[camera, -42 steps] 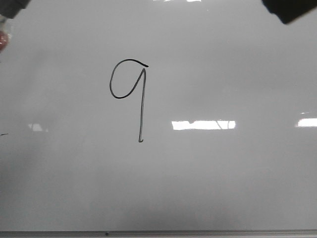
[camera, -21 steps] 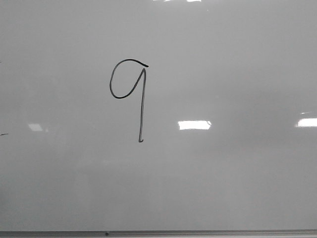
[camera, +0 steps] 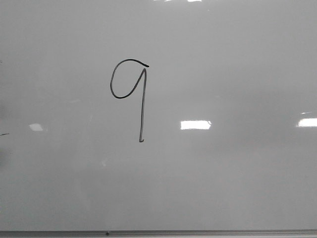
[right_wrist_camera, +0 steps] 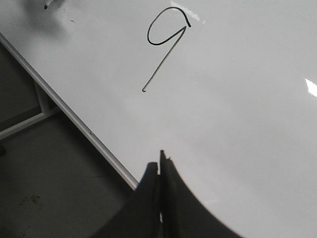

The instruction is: Write number 9 on whiteboard

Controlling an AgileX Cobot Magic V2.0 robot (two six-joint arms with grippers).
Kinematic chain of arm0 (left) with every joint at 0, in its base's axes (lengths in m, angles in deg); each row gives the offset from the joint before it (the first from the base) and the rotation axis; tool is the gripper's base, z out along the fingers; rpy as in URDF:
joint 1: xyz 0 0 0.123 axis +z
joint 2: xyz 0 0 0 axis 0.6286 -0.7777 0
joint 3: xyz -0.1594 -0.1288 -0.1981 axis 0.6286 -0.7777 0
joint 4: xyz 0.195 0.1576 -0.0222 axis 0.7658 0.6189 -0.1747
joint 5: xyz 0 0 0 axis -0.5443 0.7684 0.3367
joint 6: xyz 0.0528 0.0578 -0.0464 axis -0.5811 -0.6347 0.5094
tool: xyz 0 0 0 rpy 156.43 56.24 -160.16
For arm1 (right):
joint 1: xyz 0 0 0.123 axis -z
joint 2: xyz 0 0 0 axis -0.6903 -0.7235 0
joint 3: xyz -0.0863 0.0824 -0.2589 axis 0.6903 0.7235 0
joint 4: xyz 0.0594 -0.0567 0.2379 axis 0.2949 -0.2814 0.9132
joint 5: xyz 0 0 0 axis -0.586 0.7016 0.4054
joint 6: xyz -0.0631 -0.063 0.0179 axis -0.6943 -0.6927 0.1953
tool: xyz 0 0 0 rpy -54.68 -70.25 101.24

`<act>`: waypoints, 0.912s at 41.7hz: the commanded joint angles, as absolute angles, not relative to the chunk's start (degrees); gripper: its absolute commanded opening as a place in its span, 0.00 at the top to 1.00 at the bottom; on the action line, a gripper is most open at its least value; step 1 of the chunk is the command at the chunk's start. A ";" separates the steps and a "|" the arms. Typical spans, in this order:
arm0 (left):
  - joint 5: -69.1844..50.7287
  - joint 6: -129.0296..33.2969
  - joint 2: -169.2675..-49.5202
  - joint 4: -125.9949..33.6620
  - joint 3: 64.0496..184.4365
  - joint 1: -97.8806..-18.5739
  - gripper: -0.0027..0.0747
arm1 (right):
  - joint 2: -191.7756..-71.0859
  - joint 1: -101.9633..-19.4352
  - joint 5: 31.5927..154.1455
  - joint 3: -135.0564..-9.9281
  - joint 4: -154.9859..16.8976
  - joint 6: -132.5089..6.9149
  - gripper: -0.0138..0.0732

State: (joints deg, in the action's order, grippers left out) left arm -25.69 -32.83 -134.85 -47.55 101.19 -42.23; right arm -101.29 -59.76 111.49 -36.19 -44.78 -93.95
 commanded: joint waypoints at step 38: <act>-20.88 -32.42 -90.40 -47.94 93.81 -42.35 0.72 | -101.39 -59.49 107.69 -37.57 -42.47 -94.03 0.92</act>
State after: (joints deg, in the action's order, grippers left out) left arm -20.32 -32.83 -97.16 -47.55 94.47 -42.23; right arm -101.29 -59.76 111.07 -36.19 -44.42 -93.95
